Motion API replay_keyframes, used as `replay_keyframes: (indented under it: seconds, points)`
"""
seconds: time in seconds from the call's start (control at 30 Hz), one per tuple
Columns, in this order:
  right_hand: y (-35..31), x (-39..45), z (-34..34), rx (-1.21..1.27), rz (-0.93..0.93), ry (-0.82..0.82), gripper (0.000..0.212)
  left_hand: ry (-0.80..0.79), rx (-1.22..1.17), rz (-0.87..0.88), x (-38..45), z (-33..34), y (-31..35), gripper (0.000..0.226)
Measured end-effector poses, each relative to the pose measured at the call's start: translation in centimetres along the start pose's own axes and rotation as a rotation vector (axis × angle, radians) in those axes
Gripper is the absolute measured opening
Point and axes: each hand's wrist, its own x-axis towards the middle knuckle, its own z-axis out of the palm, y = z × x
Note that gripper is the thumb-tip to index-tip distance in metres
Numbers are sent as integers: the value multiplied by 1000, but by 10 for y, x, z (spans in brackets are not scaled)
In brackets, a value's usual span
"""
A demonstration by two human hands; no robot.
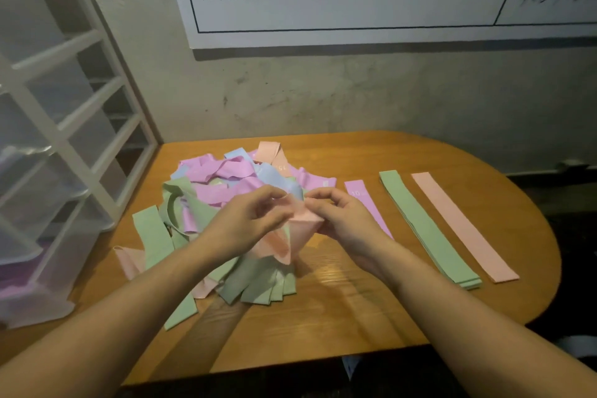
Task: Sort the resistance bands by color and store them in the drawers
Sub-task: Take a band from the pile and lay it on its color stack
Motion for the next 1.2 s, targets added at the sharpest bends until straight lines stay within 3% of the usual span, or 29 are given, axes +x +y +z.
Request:
replay_keyframes:
  seconds: [0.13, 0.3, 0.43, 0.6, 0.7, 0.83, 0.93, 1.03, 1.2]
  points:
    - [-6, -9, -5, 43, 180, -82, 21, 91, -31, 6, 0, 3, 15, 20]
    - [-13, -17, -11, 32, 265, -218, 37, 198, -118, -22, 2, 1, 30, 13]
    - [-17, -26, -13, -84, 235, -169, 46, 257, -293, -111, 2, 1, 39, 16]
    - [-23, -31, -17, 73, 95, -101, 12, 275, -453, -231, 0, 0, 40, 24]
    - [-28, -35, -19, 49, 84, -106, 14, 237, -538, -281, -1, 1, 39, 22]
    - [-29, -39, -21, -82, 35, -126, 20, 197, -482, -247, -4, 6, 44, 16]
    - [-28, -35, -21, -25, -57, -52, 18, 131, -547, -278, -7, 12, 43, 8]
    - [-28, -33, -19, -79, -141, -14, 18, 19, -601, -309, -10, 21, 44, 20]
    - [-31, -33, -17, -12, -157, 57, 11, -14, -561, -296, -14, 35, 41, 15]
